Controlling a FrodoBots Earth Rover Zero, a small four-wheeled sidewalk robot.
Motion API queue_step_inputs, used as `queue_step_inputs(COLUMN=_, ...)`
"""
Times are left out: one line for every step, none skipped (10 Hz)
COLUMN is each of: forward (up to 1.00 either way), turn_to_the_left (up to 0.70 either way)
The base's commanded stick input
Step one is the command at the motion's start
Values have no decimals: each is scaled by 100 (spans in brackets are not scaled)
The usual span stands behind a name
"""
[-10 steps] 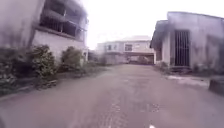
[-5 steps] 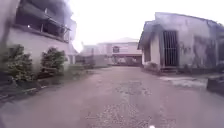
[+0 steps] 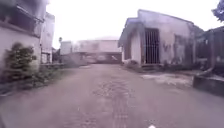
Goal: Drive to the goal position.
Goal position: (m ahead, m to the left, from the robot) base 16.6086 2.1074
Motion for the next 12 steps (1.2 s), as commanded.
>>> queue_step_inputs(forward=70, turn_to_the_left=7)
queue_step_inputs(forward=70, turn_to_the_left=6)
queue_step_inputs(forward=70, turn_to_the_left=5)
queue_step_inputs(forward=70, turn_to_the_left=3)
queue_step_inputs(forward=70, turn_to_the_left=2)
queue_step_inputs(forward=70, turn_to_the_left=3)
queue_step_inputs(forward=70, turn_to_the_left=-9)
queue_step_inputs(forward=70, turn_to_the_left=-27)
queue_step_inputs(forward=70, turn_to_the_left=-17)
queue_step_inputs(forward=70, turn_to_the_left=-7)
queue_step_inputs(forward=70, turn_to_the_left=0)
queue_step_inputs(forward=70, turn_to_the_left=0)
